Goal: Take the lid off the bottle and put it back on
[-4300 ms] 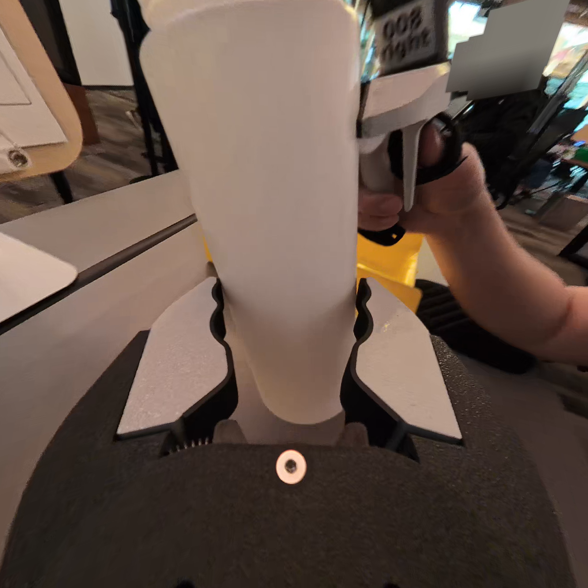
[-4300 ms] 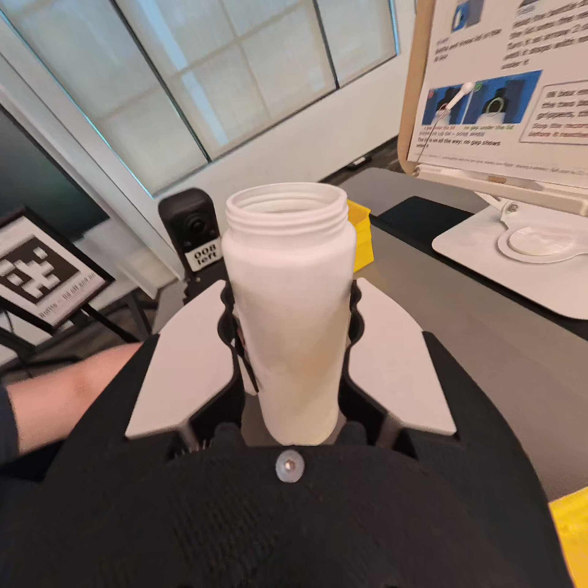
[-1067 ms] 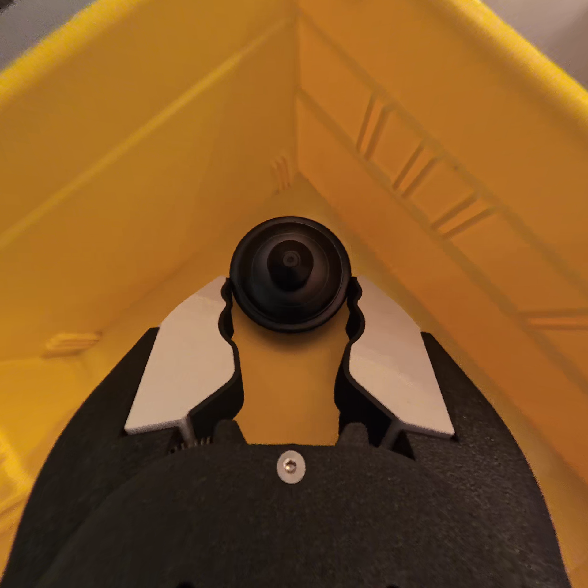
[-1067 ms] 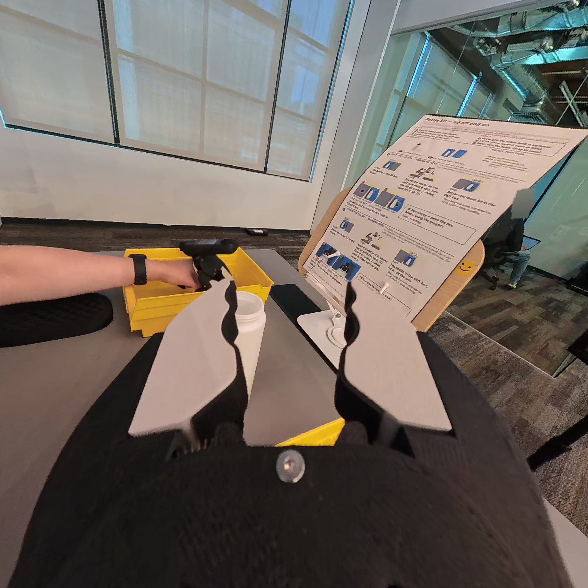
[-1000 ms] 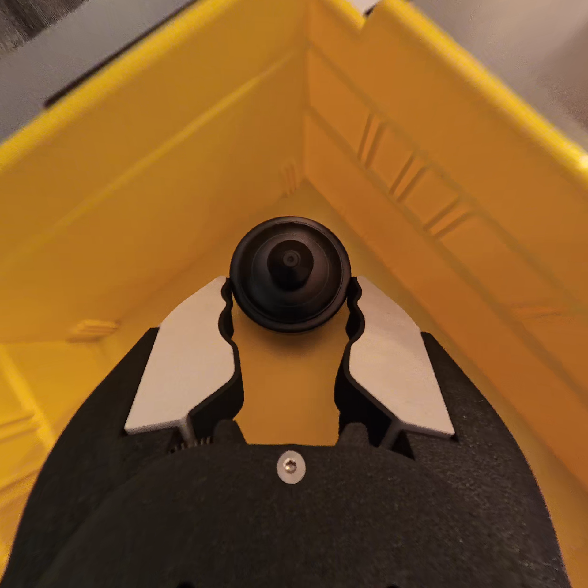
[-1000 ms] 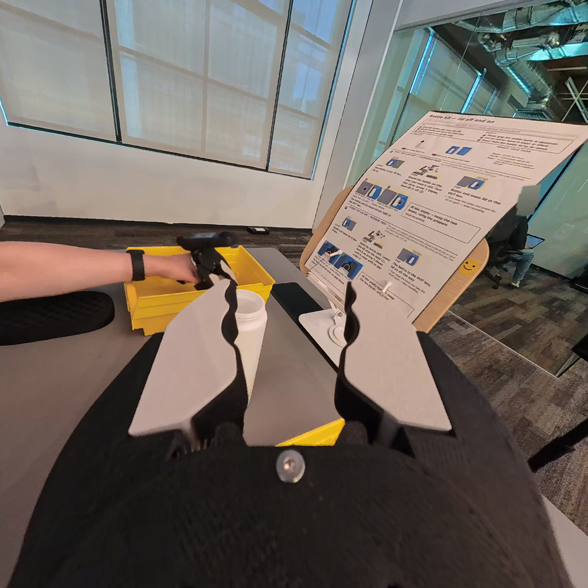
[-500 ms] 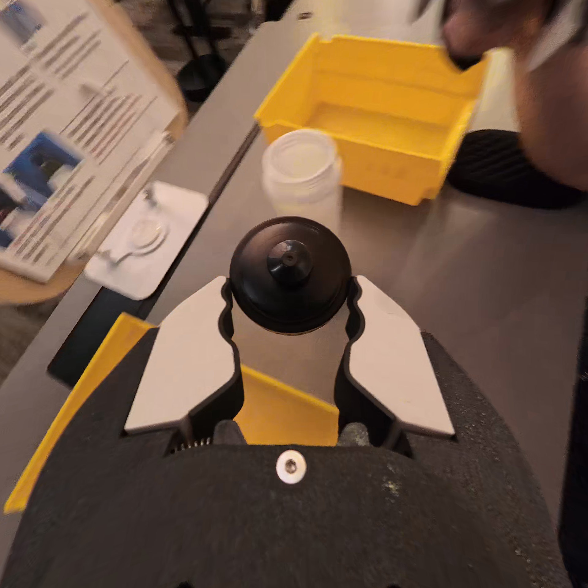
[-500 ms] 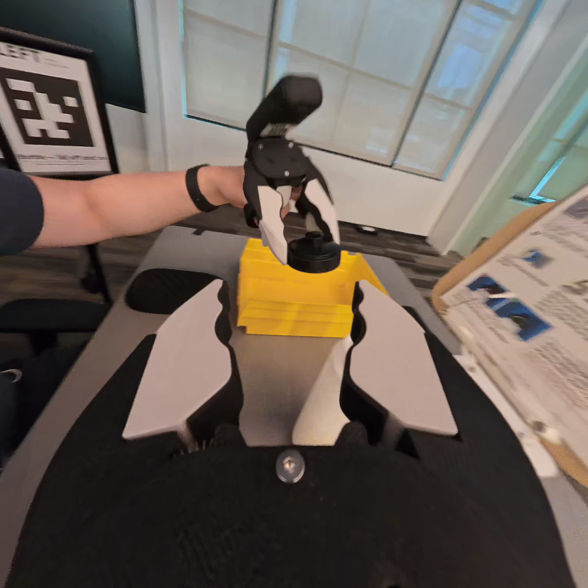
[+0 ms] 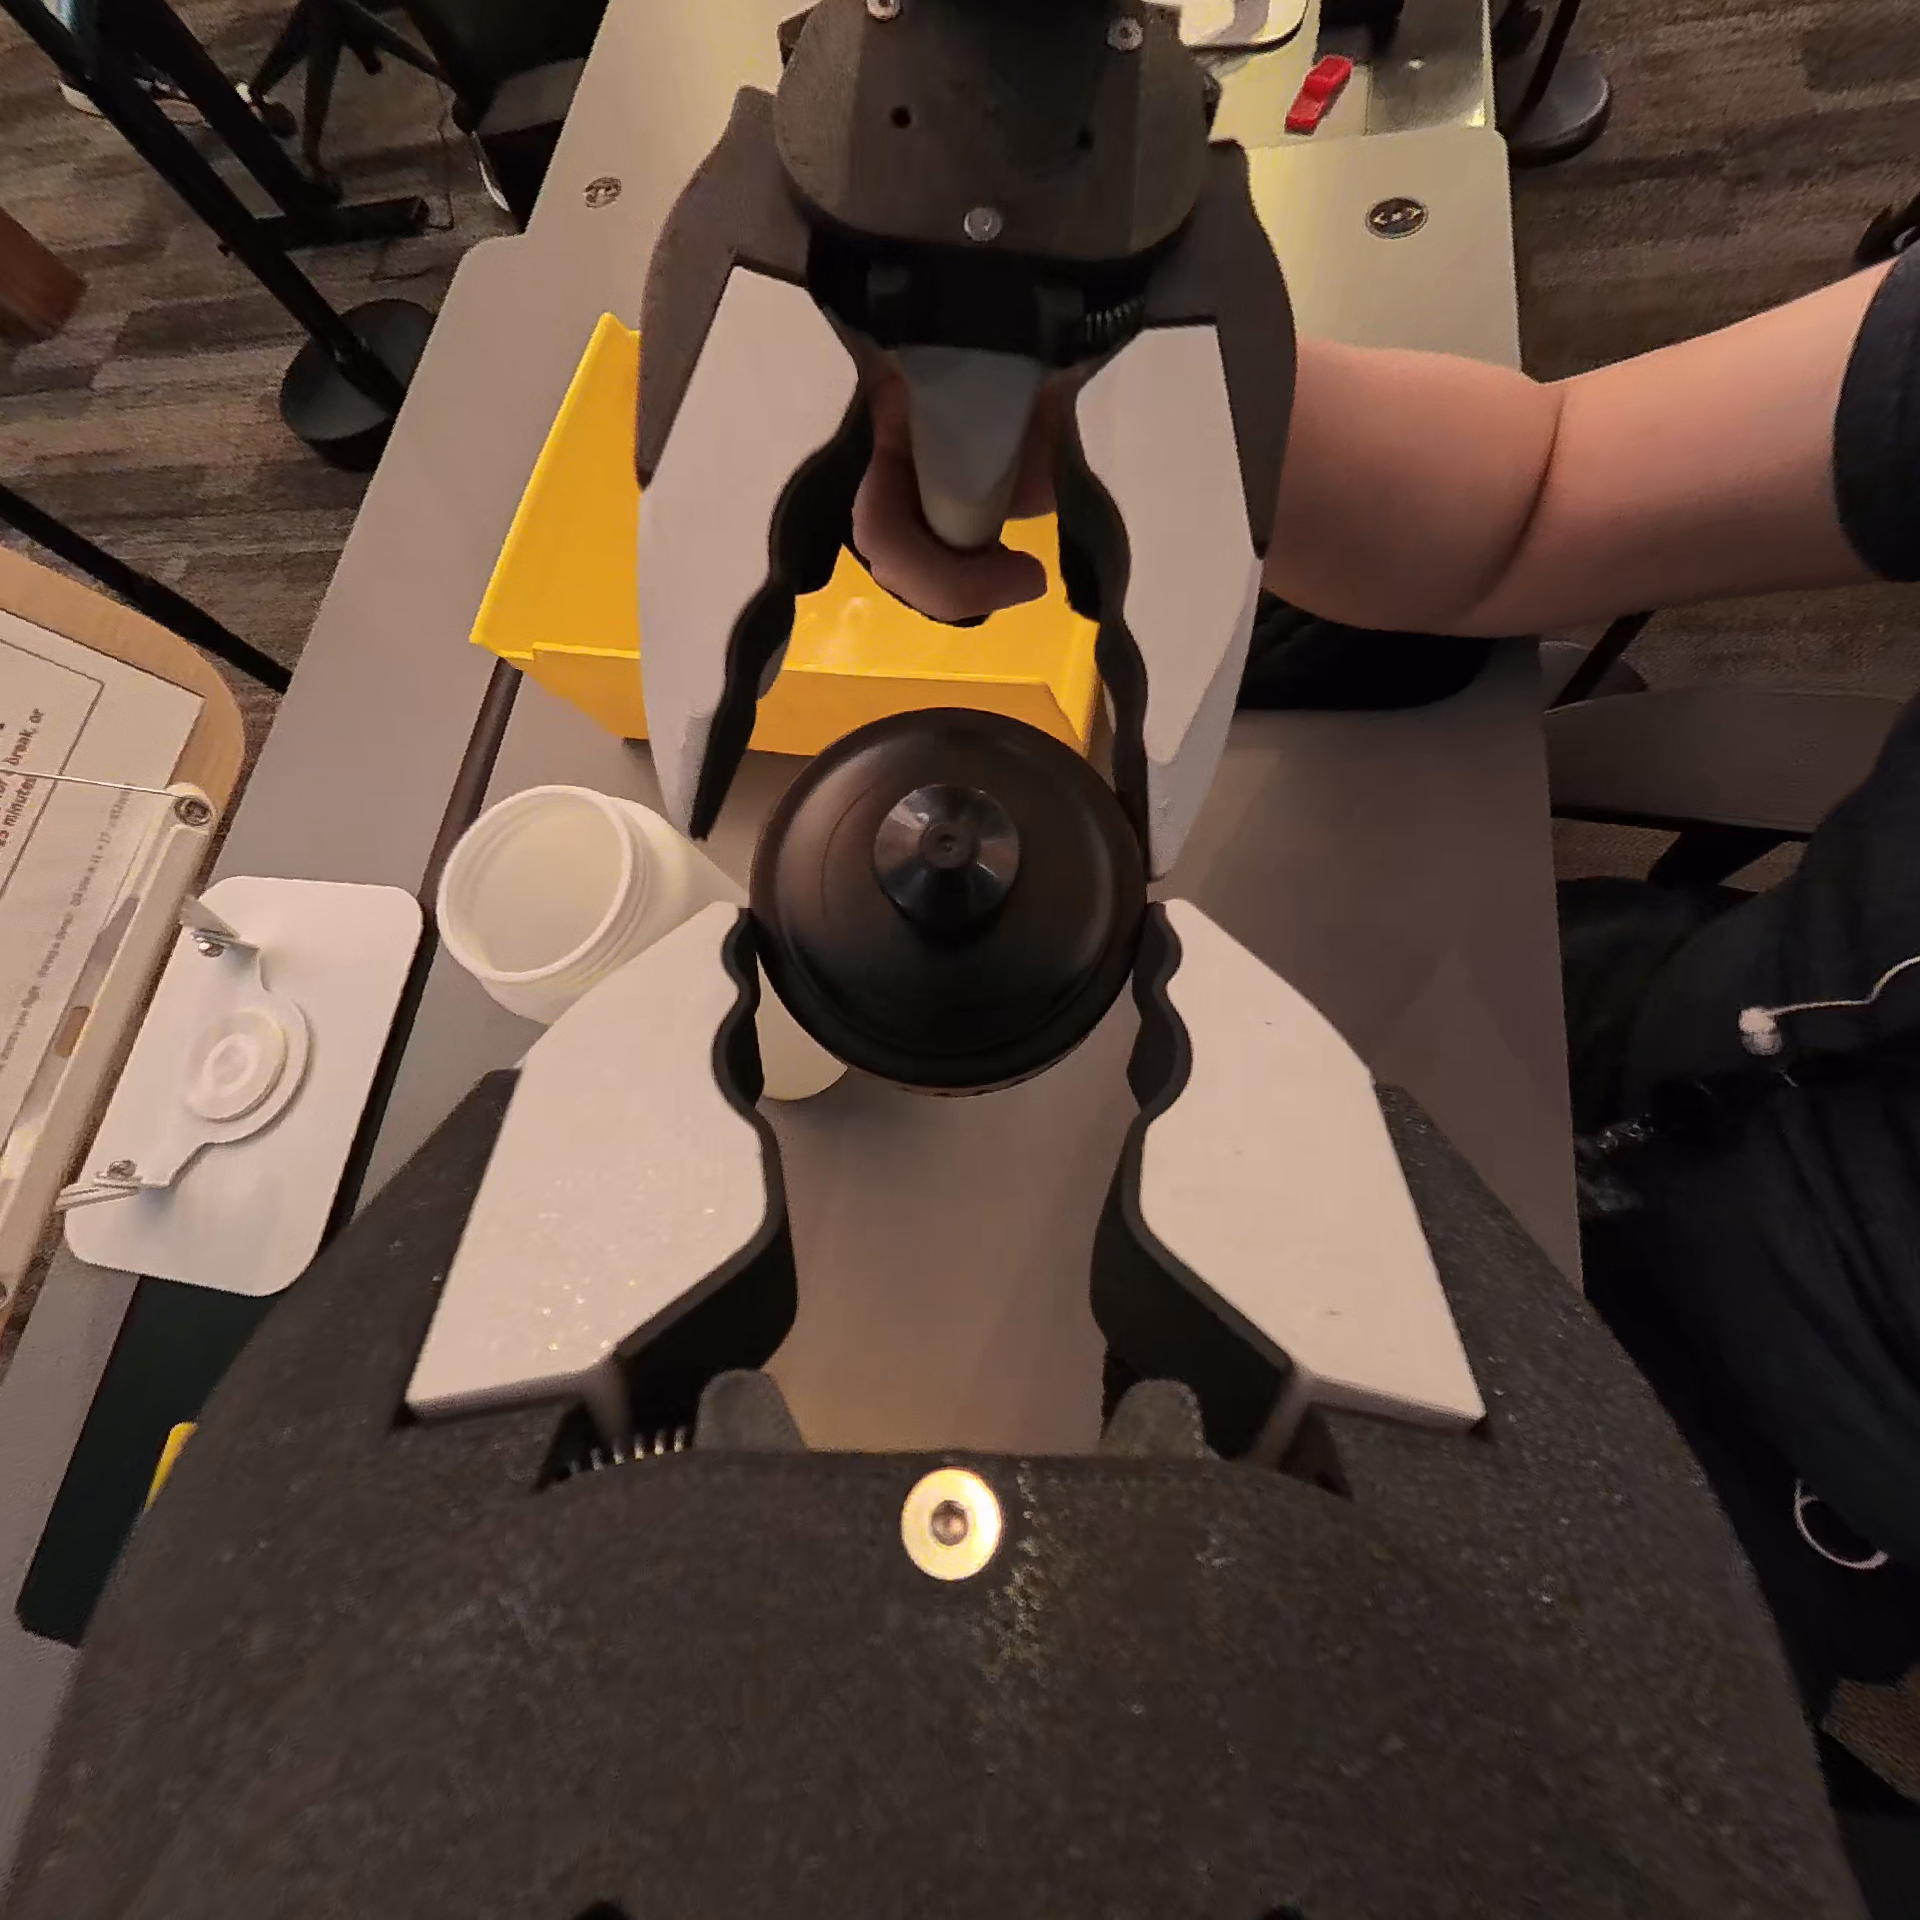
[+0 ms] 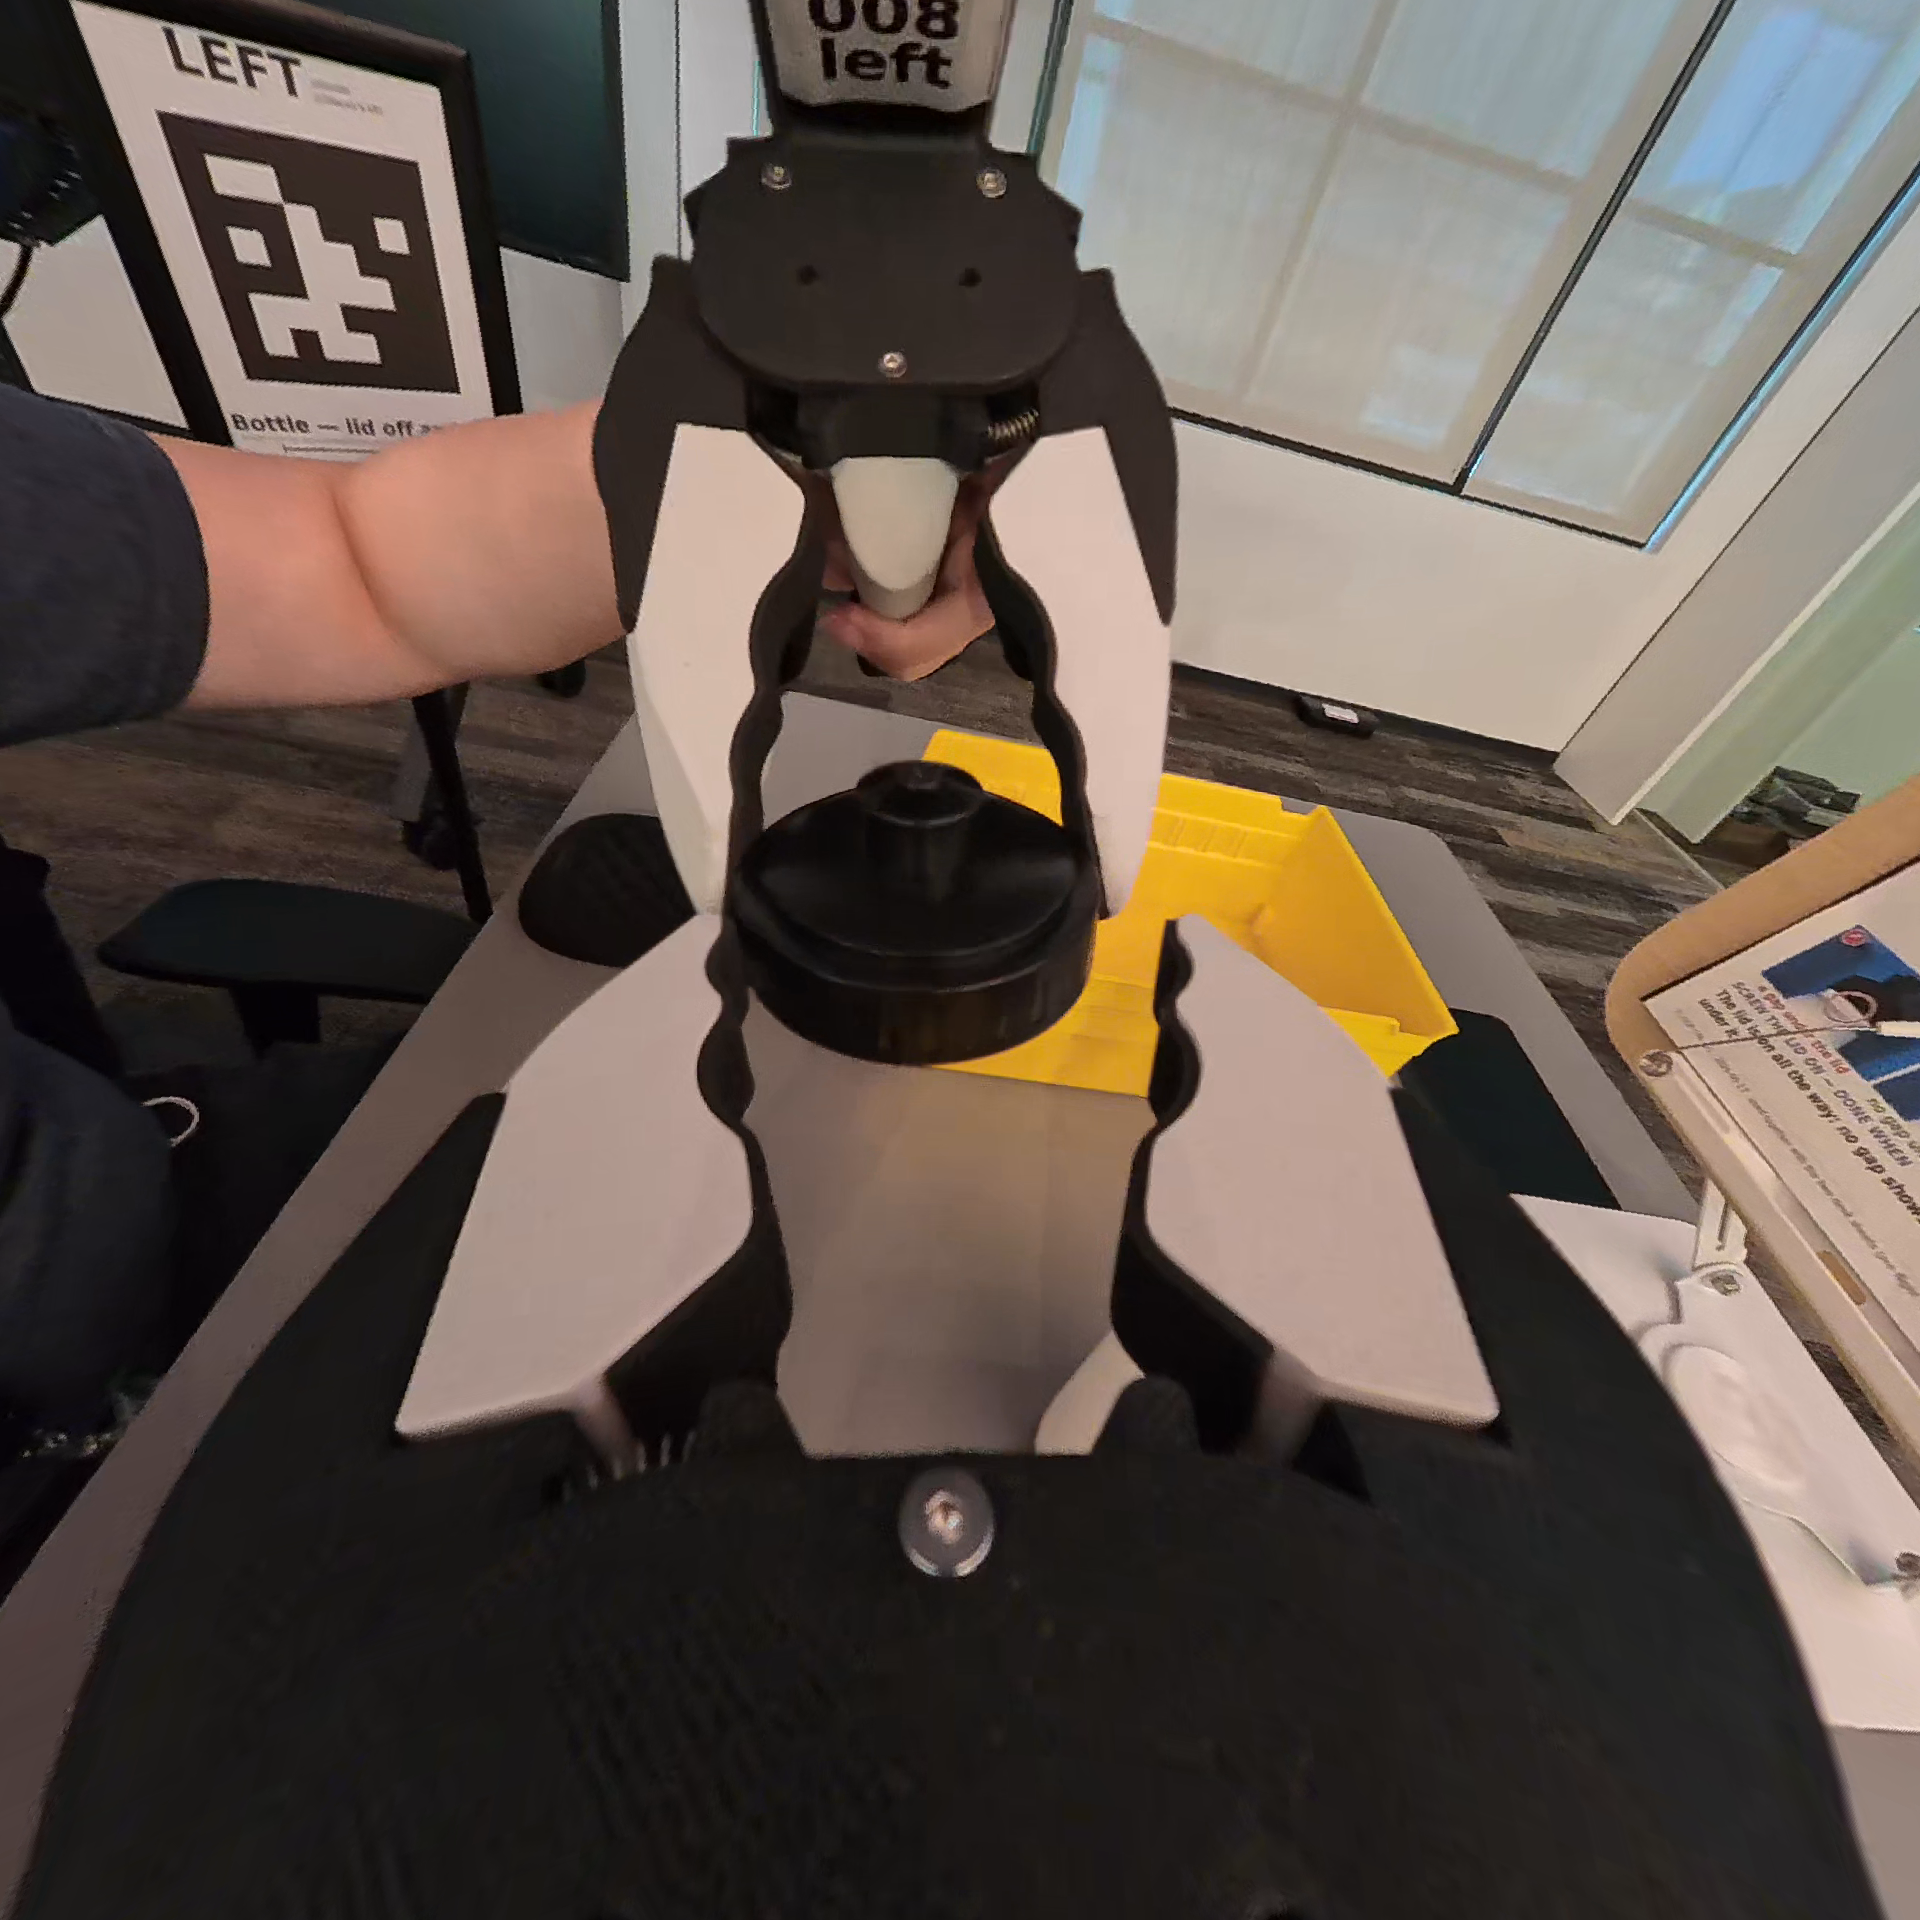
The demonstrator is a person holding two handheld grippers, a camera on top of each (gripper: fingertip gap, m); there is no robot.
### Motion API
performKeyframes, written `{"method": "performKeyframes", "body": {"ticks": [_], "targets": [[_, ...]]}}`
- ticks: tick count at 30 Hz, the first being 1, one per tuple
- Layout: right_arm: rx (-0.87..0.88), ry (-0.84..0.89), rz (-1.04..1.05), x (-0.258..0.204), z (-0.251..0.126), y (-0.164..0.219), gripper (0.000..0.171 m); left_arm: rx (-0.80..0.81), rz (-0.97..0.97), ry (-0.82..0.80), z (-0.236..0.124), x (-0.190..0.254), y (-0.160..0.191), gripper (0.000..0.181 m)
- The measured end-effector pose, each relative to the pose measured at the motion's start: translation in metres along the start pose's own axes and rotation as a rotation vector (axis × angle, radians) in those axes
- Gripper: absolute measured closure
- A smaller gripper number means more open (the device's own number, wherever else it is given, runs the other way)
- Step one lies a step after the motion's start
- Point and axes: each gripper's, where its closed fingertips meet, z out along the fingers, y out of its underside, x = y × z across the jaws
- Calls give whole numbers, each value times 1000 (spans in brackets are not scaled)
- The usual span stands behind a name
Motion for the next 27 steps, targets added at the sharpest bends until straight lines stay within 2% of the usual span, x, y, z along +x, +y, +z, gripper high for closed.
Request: {"method": "performKeyframes", "body": {"ticks": [3, 13, 16, 18, 20, 22, 25, 27], "targets": [[-8, -35, -6, -5, 0, 2, 104, -8, -1, 10, 4, 1, -1, 111], [5, -77, 37, -3, -5, 4, 104, 58, -22, 21, 5, -3, -10, 111], [-6, -37, 37, 6, -11, 6, 104, 116, -54, -102, -7, -25, -14, 84], [-16, 39, 32, 20, -20, 7, 104, 204, -95, -234, -20, -47, -12, 77], [13, 121, 55, 38, -37, 3, 104, 344, -171, -371, -24, -67, -2, 77], [59, 246, 78, 62, -59, -3, 104, 462, -271, -437, -6, -76, 18, 75], [139, 352, 141, 85, -86, -7, 104, 489, -424, -456, 44, -80, 54, 65], [167, 379, 160, 91, -94, -7, 104, 490, -438, -514, 69, -88, 69, 63]]}}
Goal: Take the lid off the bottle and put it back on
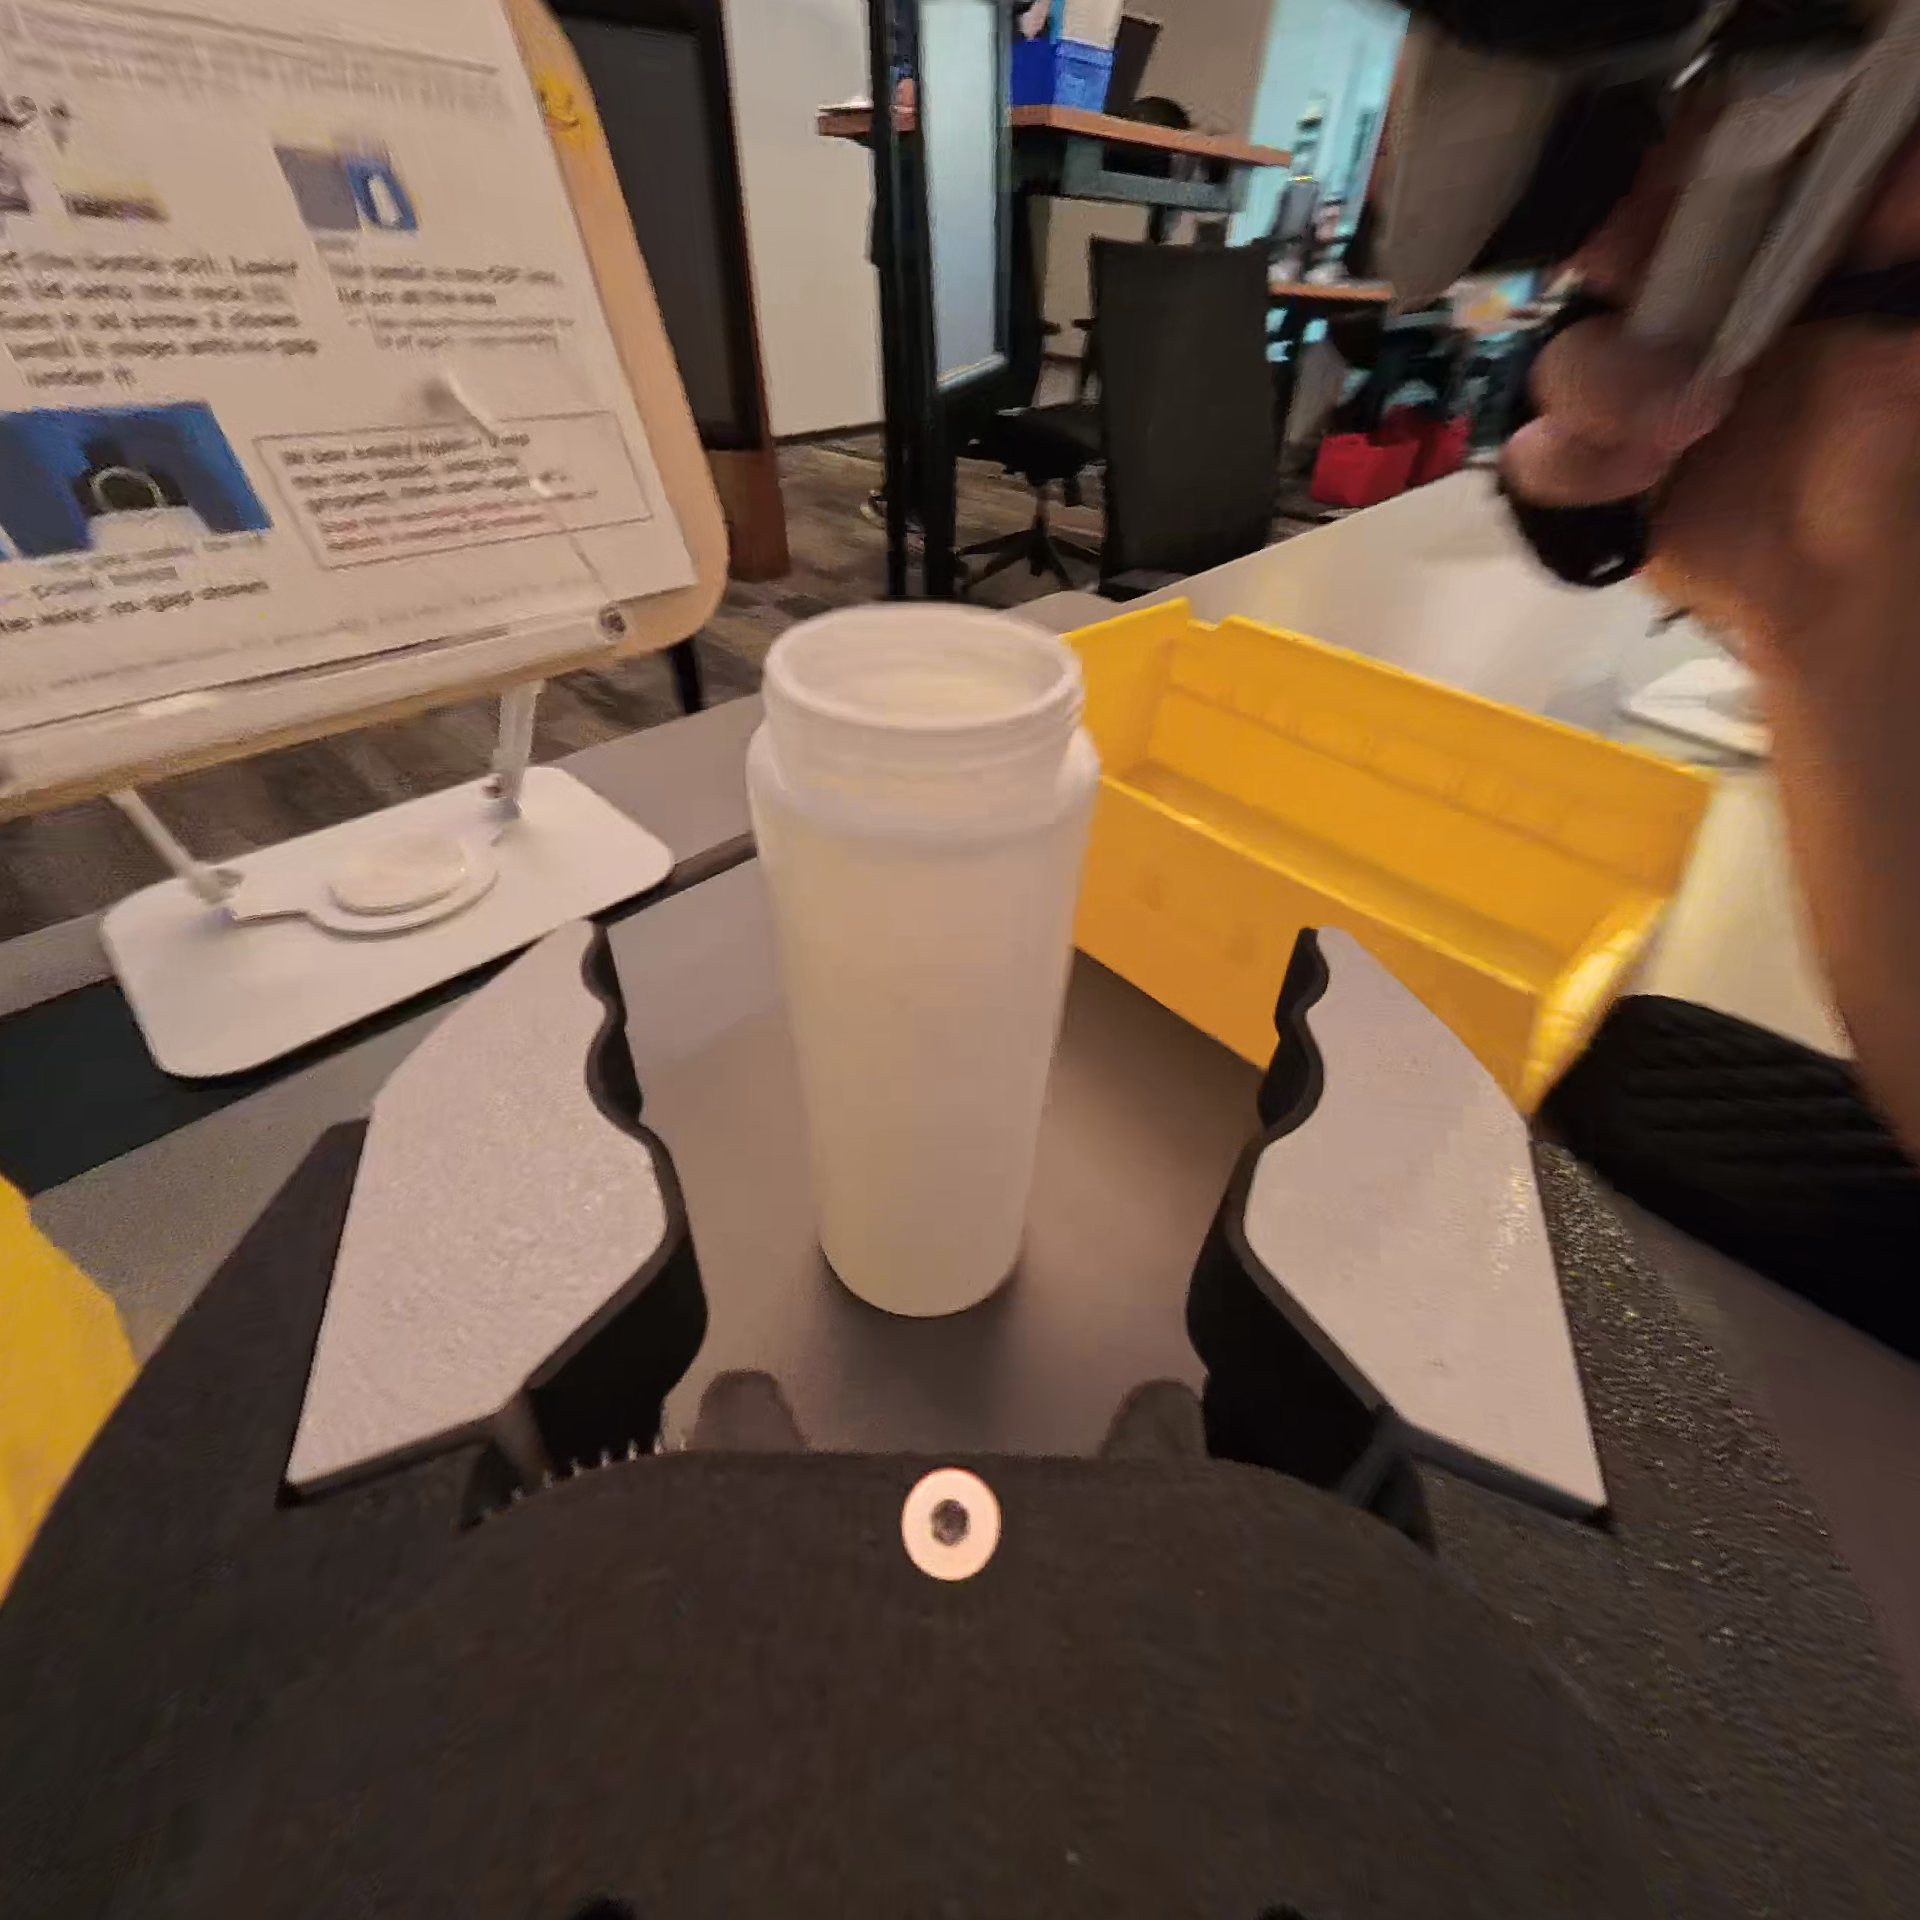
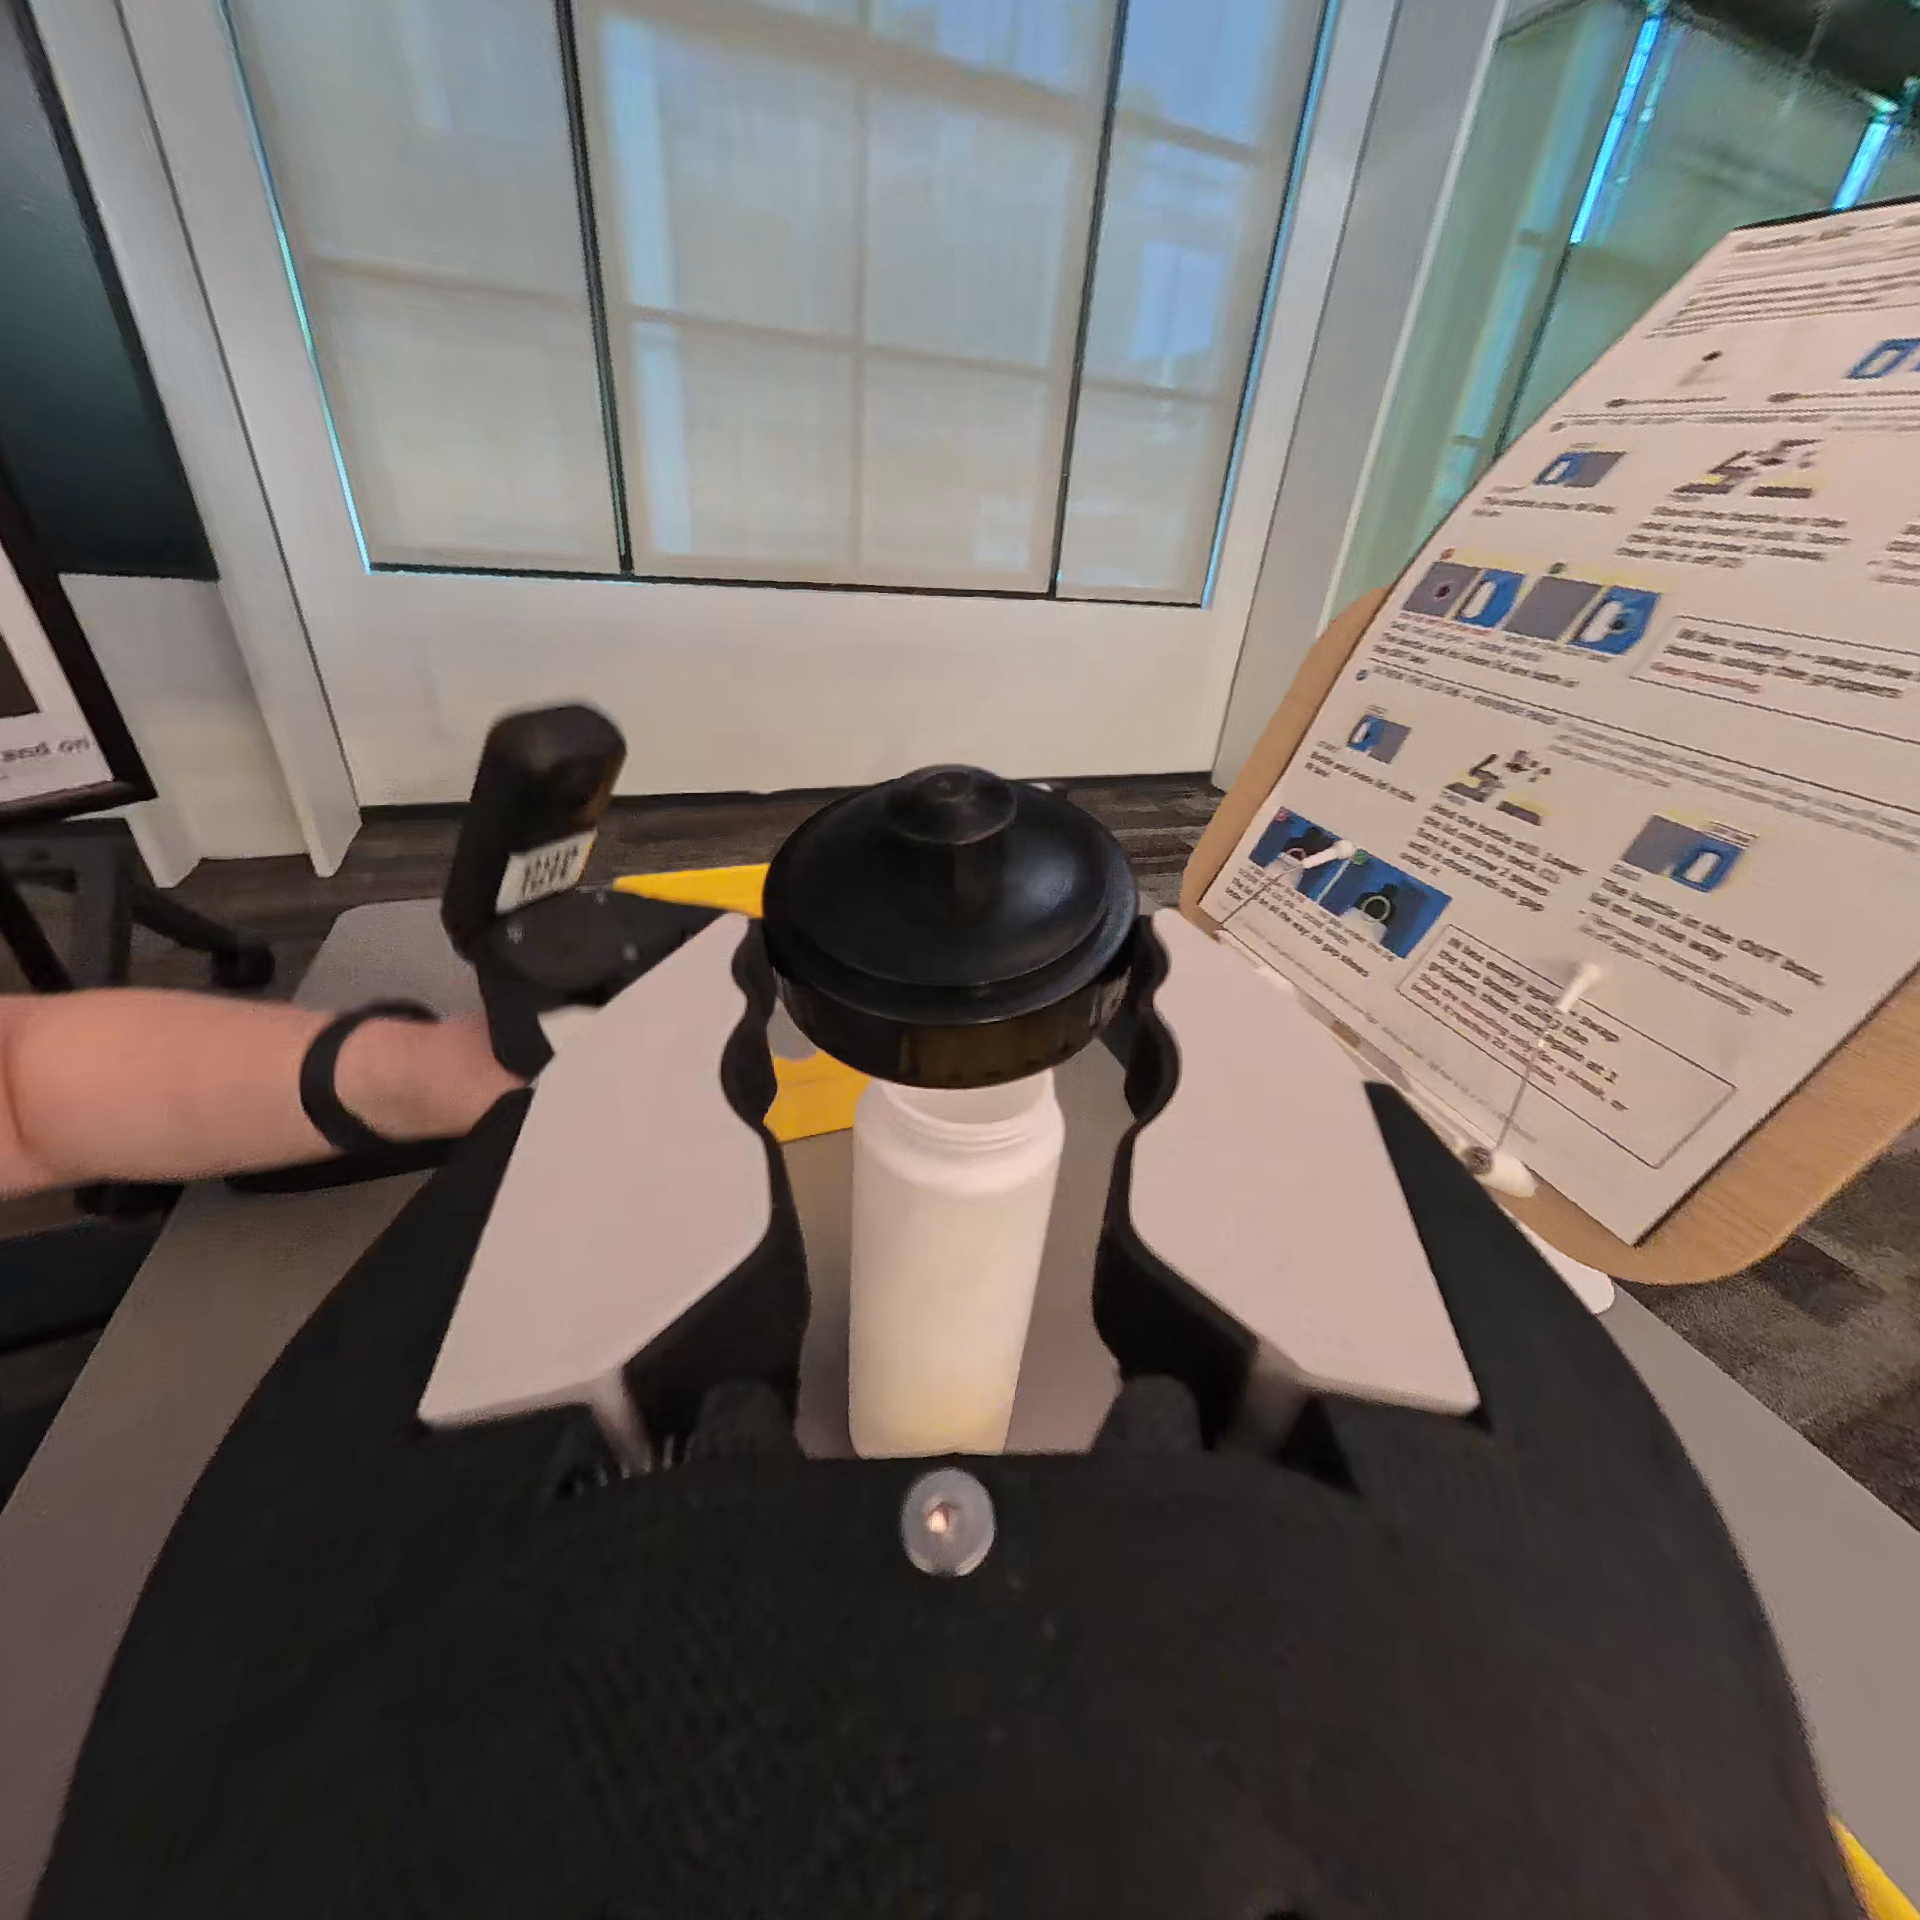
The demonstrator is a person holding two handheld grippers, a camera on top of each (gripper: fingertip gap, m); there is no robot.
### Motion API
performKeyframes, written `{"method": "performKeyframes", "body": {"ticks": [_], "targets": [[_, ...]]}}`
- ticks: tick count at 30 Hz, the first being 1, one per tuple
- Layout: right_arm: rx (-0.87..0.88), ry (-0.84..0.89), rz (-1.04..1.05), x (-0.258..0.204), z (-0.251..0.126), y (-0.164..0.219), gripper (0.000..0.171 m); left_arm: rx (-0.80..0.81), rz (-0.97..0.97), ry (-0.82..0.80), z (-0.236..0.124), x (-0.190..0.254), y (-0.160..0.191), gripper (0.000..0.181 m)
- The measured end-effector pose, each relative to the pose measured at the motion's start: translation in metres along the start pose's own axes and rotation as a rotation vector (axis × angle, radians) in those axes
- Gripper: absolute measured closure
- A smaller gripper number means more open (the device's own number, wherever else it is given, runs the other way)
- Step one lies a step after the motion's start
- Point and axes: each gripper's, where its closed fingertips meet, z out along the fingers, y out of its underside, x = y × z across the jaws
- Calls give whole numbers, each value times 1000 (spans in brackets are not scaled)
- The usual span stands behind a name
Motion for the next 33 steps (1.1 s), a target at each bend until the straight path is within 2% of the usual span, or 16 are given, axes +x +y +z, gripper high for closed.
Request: {"method": "performKeyframes", "body": {"ticks": [4, 11, 13, 17, 22, 26, 33], "targets": [[-15, 32, 7, 6, 2, 4, 104, 19, 117, -105, 31, -17, 26, 63], [-118, 22, 28, 8, 29, 38, 104, -19, 108, 19, 65, -10, 55, 73], [-145, 13, 43, 9, 36, 48, 104, -16, 127, 85, 68, -3, 56, 94], [-193, -57, 99, 0, 50, 66, 104, -24, 148, 138, 64, 3, 57, 95], [-321, -93, 23, -14, 62, 88, 104, -18, 158, 219, 58, 19, 58, 95], [-409, -104, -1, -15, 59, 100, 104, 5, 133, 267, 60, 27, 58, 95], [-441, -177, -23, -19, 49, 103, 104, 17, 136, 381, 58, 42, 59, 95]]}}
